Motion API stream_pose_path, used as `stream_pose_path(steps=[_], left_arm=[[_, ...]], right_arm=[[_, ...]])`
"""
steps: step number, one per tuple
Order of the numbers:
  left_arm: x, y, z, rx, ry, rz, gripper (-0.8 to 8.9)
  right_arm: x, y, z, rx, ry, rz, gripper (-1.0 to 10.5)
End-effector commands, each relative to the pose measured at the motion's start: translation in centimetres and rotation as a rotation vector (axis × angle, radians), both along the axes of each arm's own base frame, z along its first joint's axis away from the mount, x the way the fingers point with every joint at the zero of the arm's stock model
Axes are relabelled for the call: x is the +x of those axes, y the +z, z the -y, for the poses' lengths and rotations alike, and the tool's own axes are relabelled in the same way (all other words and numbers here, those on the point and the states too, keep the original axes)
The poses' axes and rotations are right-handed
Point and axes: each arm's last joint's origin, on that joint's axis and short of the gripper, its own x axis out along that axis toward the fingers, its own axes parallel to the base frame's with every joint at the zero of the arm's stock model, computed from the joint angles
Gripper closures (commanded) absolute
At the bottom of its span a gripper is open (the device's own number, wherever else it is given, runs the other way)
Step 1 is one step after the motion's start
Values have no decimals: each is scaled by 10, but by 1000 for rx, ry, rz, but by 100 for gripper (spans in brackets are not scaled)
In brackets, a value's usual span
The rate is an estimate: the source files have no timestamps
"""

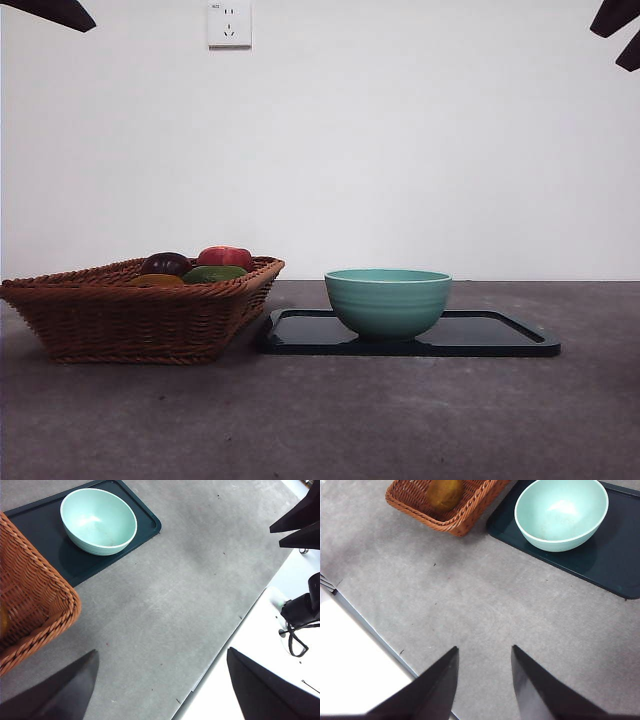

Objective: Pick up the wifruite, put it on the bowl, pick up the plate, put it on desk

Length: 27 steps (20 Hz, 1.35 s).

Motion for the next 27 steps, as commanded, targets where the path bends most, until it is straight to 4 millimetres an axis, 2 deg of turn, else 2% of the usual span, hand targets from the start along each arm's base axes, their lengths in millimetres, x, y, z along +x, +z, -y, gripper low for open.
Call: stream_pose_path(steps=[1,4,5,7,9,12,16,21,27], left_arm=[[1,3,1,-4,-16,18,408],[1,3,1,-4,-16,19,408],[1,3,1,-4,-16,19,409],[1,3,1,-4,-16,19,408],[1,3,1,-4,-16,20,408],[1,4,2,-5,-16,21,408],[2,4,2,-8,-16,27,408],[2,4,2,-10,-17,33,408],[2,4,2,-9,-18,35,408]], right_arm=[[1,2,-1,1,5,13,778],[3,4,-2,30,-28,17,778],[6,7,-2,59,-91,21,771],[13,14,-5,104,-163,32,671],[25,21,-8,88,-210,46,639],[56,34,-15,59,-253,35,639],[114,42,-24,11,-290,-13,639],[180,23,-36,-59,-309,-93,639],[224,-22,-50,-100,-304,-164,640]])
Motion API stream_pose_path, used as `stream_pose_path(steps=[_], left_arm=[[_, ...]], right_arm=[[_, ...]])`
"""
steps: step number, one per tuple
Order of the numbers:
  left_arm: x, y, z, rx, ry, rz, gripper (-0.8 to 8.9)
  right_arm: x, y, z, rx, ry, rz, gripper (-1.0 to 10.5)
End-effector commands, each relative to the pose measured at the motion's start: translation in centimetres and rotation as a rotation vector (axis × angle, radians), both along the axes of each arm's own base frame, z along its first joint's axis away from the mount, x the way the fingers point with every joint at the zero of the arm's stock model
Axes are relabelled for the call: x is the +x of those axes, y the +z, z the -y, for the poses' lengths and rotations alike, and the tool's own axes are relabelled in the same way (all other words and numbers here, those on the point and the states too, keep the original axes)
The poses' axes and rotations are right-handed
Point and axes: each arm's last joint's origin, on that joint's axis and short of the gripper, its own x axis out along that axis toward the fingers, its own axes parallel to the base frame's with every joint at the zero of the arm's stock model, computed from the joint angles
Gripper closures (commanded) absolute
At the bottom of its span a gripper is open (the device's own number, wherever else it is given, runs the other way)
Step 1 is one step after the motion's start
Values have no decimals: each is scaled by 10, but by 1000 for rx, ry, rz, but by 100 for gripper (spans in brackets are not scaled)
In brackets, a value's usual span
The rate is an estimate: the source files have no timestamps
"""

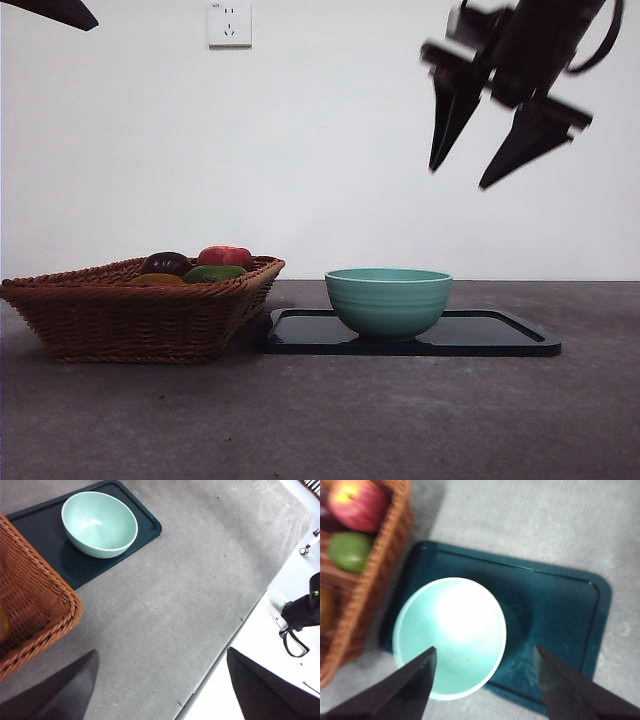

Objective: Pick up the wifruite, put it on the bowl, pick up the plate, put it on desk

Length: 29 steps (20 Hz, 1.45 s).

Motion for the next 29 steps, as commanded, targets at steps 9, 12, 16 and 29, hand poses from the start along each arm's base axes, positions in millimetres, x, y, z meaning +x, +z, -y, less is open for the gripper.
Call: stream_pose_path(steps=[9,12,16,29], left_arm=[[1,4,2,-6,-18,26,408],[1,4,2,-6,-18,26,408],[1,4,2,-5,-18,26,409],[1,4,2,-5,-18,25,408]], right_arm=[[39,-76,-24,-56,44,-137,641],[42,-89,-31,-73,52,-152,770],[44,-91,-30,-135,12,-128,930],[-18,21,-11,-74,51,67,936]])
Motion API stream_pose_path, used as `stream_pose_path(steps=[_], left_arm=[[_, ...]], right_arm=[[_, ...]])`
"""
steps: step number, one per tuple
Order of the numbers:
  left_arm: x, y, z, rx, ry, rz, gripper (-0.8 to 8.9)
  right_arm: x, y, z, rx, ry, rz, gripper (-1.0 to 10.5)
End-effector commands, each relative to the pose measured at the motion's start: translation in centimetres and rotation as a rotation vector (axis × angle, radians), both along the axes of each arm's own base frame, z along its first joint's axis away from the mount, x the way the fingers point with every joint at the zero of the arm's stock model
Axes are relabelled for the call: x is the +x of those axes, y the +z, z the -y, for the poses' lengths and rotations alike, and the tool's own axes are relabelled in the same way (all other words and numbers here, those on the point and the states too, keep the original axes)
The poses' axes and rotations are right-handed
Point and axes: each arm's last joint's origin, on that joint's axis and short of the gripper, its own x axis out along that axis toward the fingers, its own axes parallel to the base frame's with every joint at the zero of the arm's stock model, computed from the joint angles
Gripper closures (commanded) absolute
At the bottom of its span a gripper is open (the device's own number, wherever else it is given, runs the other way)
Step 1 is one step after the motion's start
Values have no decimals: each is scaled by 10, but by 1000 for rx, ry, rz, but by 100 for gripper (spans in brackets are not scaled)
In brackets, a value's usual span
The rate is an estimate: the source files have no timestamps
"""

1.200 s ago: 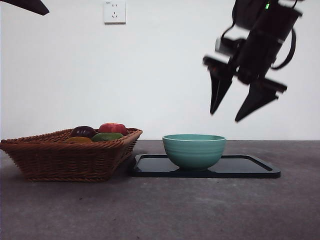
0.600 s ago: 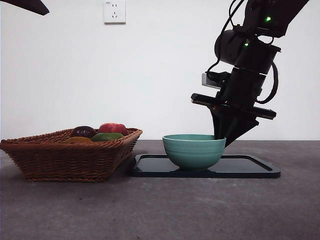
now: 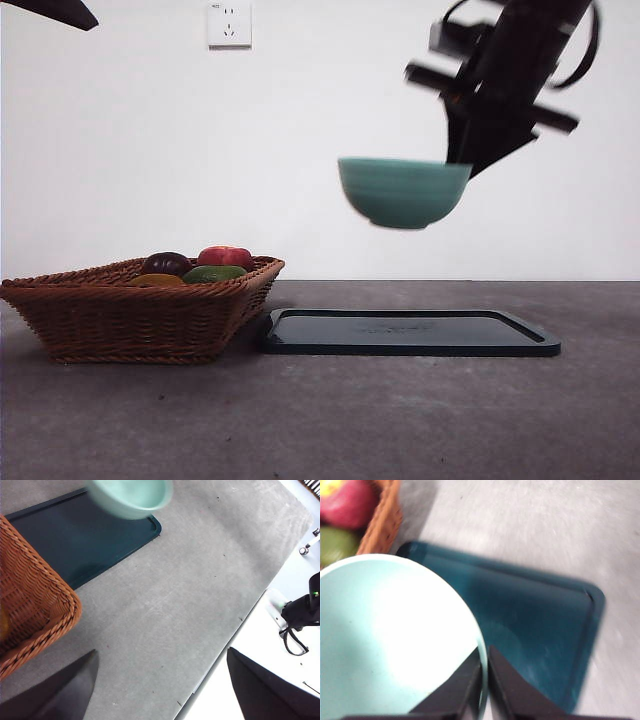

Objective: Pick up the wifruite, put it on the bowl, pick up the plate, put it on desk

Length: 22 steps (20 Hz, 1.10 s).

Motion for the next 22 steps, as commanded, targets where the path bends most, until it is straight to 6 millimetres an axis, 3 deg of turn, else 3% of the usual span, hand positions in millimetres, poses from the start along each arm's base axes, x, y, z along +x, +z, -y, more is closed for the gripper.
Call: stream_pose_path(steps=[1,5,8,13,22], left_arm=[[1,4,2,-5,-17,25,408],[1,4,2,-5,-17,25,408],[1,4,2,-5,-17,25,408],[1,4,2,-5,-17,25,408],[1,4,2,-4,-17,23,408]], right_arm=[[-20,23,1,-13,52,26,936],[-64,42,3,-15,103,27,936],[-93,35,0,-13,155,31,936],[-122,-4,-12,4,221,-7,936],[-128,-83,-37,-21,248,-90,936]])
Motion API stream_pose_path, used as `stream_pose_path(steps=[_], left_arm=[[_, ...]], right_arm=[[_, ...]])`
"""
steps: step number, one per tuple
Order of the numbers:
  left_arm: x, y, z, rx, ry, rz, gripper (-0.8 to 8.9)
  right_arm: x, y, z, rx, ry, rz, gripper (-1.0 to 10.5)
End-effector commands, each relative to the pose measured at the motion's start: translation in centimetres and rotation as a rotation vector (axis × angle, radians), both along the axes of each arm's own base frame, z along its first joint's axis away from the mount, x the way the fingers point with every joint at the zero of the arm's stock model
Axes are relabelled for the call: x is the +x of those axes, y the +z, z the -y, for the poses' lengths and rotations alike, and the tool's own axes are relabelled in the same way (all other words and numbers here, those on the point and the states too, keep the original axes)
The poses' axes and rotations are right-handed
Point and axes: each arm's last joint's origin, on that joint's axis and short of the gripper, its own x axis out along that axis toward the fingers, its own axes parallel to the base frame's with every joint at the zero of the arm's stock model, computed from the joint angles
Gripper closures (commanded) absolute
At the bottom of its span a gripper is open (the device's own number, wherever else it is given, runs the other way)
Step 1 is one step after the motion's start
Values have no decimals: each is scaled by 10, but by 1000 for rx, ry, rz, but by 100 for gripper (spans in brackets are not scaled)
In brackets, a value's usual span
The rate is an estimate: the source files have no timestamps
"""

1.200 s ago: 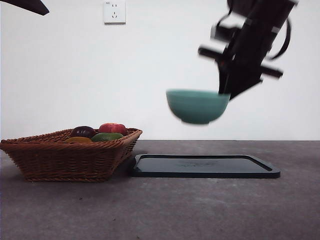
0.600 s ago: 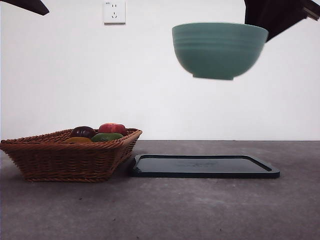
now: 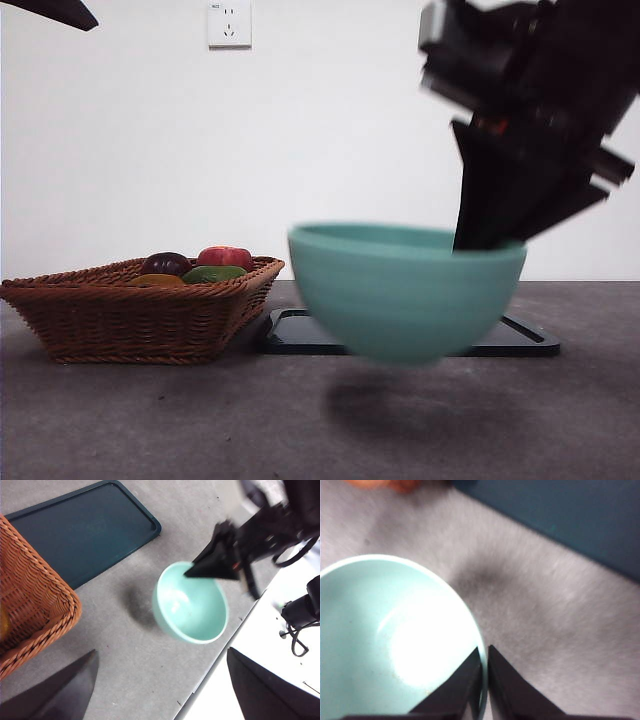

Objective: Pick up the wifruite, put it on the bowl, pick up the plate, put it on desk

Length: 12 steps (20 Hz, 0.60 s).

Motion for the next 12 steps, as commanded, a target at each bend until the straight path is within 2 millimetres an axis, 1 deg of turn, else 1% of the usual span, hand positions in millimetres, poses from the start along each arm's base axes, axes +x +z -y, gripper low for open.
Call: stream_pose_path(steps=[1,3,5,12], left_arm=[[1,3,2,-4,-17,23,408],[1,3,2,-4,-17,22,408],[1,3,2,-4,-17,21,408],[1,3,2,-4,-17,22,408]], right_arm=[[4,-14,-8,0,-12,-22,936],[7,-25,-13,-25,-15,-36,936],[10,-31,-15,-46,-23,-36,936],[14,-38,-18,-61,-31,-34,936]])
